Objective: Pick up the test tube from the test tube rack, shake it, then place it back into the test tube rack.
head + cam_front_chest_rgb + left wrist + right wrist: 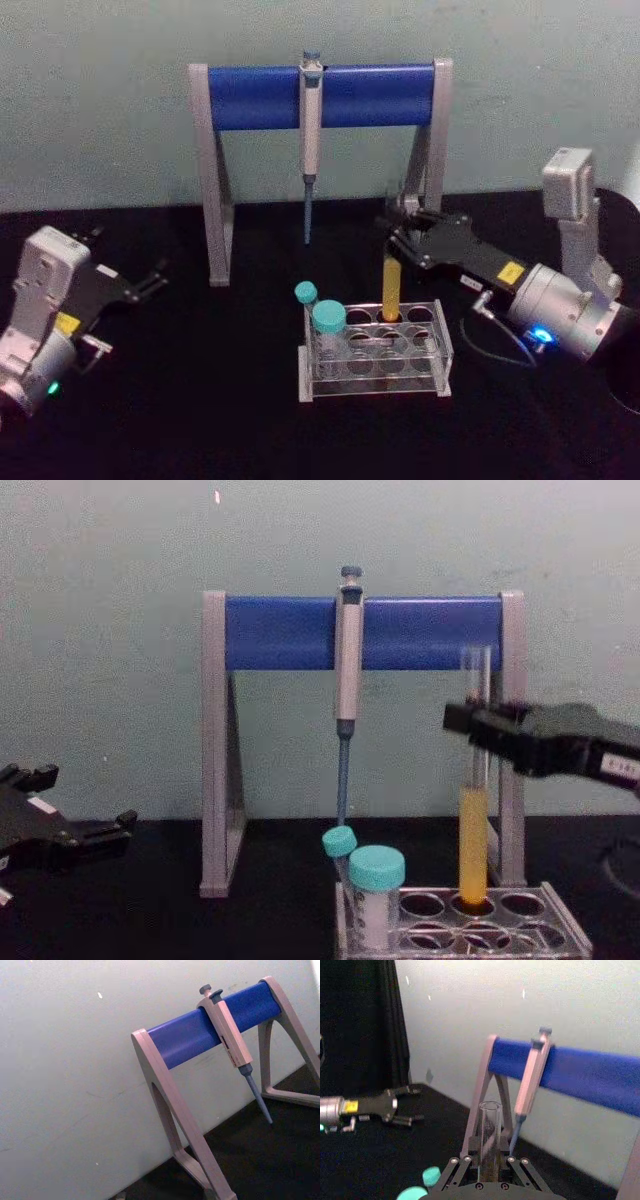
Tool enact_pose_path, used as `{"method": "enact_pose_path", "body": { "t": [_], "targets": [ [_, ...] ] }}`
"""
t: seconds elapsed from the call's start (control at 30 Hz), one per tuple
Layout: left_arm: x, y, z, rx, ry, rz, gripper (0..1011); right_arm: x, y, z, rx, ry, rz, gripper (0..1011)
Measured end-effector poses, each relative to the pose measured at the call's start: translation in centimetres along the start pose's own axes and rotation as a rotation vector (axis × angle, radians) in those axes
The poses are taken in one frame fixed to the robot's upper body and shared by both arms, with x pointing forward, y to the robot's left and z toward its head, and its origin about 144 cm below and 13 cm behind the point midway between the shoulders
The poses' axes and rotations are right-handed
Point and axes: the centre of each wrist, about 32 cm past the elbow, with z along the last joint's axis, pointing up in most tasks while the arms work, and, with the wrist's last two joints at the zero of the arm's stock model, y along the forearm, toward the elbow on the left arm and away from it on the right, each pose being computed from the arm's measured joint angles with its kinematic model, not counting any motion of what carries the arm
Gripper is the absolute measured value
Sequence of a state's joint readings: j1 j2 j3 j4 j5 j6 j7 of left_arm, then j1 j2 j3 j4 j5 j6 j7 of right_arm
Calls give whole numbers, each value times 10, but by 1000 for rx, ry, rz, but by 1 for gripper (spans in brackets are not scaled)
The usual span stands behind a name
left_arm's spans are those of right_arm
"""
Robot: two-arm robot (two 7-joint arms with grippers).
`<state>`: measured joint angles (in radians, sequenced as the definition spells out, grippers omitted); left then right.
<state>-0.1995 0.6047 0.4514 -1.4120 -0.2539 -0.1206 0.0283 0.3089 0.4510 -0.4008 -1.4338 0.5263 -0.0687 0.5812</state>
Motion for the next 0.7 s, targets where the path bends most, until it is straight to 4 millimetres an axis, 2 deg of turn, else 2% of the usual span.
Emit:
{"method": "enact_pose_path", "body": {
  "t": [0.33, 0.7],
  "targets": [
    [0, 0, 0, 0, 0, 0, 1001, -4, -7, 10, 143, -52, -30, 232],
    [0, 0, 0, 0, 0, 0, 1001, -6, -7, 6, 164, -89, -65, 232]
  ]
}}
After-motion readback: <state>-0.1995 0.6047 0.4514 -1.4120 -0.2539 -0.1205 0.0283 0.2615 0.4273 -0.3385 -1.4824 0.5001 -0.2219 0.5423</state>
